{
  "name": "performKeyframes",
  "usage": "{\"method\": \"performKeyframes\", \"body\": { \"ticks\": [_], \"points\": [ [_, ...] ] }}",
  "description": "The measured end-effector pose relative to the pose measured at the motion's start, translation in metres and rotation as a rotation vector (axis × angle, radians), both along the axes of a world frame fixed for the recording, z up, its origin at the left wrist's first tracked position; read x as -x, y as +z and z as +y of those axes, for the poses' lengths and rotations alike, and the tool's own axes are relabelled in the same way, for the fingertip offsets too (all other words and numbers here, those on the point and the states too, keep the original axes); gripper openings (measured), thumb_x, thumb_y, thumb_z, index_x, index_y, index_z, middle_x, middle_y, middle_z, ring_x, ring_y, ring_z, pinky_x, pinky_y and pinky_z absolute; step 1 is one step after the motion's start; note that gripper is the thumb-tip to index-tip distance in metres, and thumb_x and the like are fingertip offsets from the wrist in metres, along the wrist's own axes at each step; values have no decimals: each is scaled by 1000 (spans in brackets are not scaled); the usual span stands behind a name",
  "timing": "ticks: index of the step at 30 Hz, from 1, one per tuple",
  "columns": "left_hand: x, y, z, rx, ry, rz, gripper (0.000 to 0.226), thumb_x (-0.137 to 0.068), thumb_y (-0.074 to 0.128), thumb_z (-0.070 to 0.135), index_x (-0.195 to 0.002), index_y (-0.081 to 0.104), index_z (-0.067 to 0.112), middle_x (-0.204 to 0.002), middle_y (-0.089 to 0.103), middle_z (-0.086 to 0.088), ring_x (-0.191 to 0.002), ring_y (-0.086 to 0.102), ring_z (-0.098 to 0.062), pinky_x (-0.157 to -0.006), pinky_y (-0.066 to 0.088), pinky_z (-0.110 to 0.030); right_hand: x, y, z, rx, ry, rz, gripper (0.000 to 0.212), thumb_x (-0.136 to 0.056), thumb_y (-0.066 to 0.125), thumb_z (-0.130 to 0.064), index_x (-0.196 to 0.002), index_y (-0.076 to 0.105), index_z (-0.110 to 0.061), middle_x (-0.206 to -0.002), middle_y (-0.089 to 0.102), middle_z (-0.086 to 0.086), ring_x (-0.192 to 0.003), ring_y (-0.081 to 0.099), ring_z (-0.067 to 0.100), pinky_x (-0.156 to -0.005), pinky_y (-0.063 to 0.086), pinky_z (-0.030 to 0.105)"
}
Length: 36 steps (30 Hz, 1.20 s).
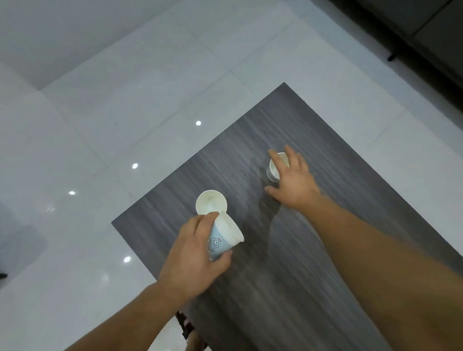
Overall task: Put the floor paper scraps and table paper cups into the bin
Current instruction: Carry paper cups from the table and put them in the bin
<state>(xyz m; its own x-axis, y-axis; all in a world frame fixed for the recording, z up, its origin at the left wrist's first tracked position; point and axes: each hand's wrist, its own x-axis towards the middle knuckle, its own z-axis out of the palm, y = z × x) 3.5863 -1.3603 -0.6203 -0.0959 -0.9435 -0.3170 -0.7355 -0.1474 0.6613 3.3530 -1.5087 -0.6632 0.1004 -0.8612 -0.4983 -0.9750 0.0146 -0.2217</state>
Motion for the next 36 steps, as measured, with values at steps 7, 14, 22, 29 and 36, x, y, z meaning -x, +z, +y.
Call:
{"method": "performKeyframes", "body": {
  "ticks": [7, 14, 22, 29, 36],
  "points": [
    [-41, 16, 19, 14, 131, 19, 68, -78, 70, 36, -135, 35, 32, -120, 45, 13, -107, 47, -7, -88, 42, -21, -38, 9, 46, 48, -57, 4, 63, -88, 64, -33, -143, 35, -27, -139, 34, 7, -118, 48, 33, -86, 48, 43],
    [-73, 81, 47, -82, 288, 102, 102, -67, 71, 28, -142, 3, 45, -129, 33, 5, -105, 43, -16, -87, 43, -32, -86, 96, 99, 160, -21, -160, 60, -85, 66, -32, -139, 42, -23, -136, 39, 6, -110, 52, 32, -83, 45, 38],
    [-112, 162, 135, -41, 532, 18, 83, -73, 74, 36, -140, 26, 30, -125, 43, 3, -107, 47, -14, -87, 45, -31, -174, 178, 155, 122, 411, -238, 61, -88, 62, -33, -143, 38, -24, -139, 38, 5, -114, 48, 28, -80, 51, 39],
    [-128, 212, 254, -30, 902, -46, 85, -70, 79, 31, -141, 30, 28, -131, 48, 4, -115, 49, -16, -96, 46, -36, -243, 224, 216, 66, 736, -331, 65, -87, 60, -38, -146, 34, -28, -139, 37, 2, -118, 46, 25, -84, 45, 36],
    [-120, 250, 385, 28, 1271, -47, 84, -72, 77, 22, -140, 28, 31, -137, 38, 3, -116, 47, -18, -95, 45, -31, -295, 272, 315, 49, 1105, -358, 67, -89, 57, -39, -149, 28, -28, -140, 34, 0, -117, 45, 23, -89, 48, 36]
  ]
}}
